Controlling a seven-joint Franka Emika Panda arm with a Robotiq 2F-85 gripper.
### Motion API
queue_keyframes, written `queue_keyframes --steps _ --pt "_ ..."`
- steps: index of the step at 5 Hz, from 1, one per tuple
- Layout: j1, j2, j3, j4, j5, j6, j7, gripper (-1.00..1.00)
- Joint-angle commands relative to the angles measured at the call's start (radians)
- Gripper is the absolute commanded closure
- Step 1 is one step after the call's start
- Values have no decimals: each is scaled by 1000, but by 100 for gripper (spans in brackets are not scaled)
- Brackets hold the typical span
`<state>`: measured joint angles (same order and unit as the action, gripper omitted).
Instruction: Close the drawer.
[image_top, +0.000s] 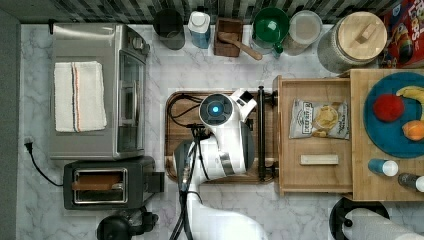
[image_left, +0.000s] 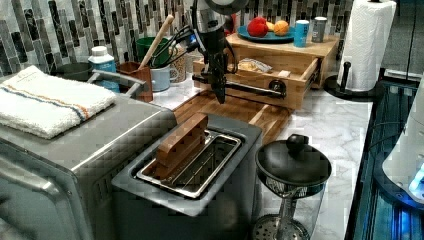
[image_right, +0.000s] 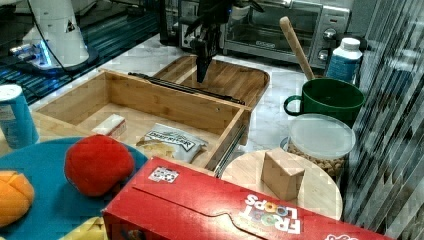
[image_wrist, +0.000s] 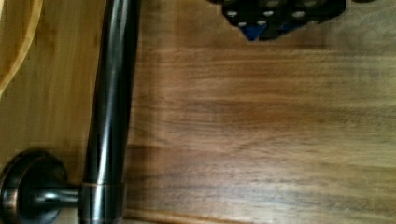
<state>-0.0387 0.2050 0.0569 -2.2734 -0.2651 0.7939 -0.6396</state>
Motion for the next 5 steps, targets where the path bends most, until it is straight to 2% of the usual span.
queue_keyframes --steps 1,4,5 --pt "-53 -20 -55 19 -63 90 -130 100" --pt "-183 -5 -77 20 -26 135 -280 100" --pt "-237 9 -113 42 10 145 -412 100"
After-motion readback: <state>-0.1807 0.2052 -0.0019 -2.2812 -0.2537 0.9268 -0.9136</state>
